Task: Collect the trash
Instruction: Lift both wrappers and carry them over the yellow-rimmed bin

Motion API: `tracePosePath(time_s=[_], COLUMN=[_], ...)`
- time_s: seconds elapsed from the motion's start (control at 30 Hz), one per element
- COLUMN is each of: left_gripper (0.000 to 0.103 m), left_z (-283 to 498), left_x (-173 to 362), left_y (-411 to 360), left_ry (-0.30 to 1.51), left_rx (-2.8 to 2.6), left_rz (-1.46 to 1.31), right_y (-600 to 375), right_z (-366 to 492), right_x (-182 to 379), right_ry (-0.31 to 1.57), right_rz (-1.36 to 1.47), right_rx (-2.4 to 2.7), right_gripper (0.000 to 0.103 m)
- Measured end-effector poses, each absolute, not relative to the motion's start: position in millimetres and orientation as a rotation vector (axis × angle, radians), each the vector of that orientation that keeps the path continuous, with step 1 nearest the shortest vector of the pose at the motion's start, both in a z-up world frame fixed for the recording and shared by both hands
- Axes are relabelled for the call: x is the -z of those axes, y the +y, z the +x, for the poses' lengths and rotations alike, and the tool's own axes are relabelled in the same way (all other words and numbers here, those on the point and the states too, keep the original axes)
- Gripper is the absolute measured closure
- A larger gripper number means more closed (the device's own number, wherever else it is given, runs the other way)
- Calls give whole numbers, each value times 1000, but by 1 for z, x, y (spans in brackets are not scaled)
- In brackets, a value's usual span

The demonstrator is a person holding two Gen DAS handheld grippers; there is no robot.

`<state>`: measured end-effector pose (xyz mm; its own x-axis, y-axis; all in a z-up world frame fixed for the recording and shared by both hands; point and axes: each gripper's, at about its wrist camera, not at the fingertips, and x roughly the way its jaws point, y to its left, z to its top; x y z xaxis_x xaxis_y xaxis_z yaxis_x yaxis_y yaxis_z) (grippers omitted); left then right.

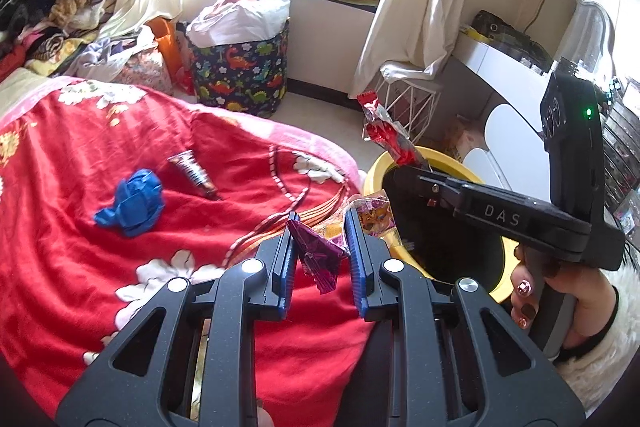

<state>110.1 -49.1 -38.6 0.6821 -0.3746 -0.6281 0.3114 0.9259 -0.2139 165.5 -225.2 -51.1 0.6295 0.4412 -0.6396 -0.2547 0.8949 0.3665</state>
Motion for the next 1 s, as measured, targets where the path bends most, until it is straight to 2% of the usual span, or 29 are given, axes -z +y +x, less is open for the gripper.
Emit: tracePosePath(time_s=[1.0], left_gripper=[86], left_z=[128], left_x=[32], left_y=[-124], left_ry=[720], left_rx=[456], left_rz=[-32], right_y=[-316], right_z=[144], right_x=[61], right_ry=[777], right_rz=[369], right_rx=[-227], right_gripper=[80])
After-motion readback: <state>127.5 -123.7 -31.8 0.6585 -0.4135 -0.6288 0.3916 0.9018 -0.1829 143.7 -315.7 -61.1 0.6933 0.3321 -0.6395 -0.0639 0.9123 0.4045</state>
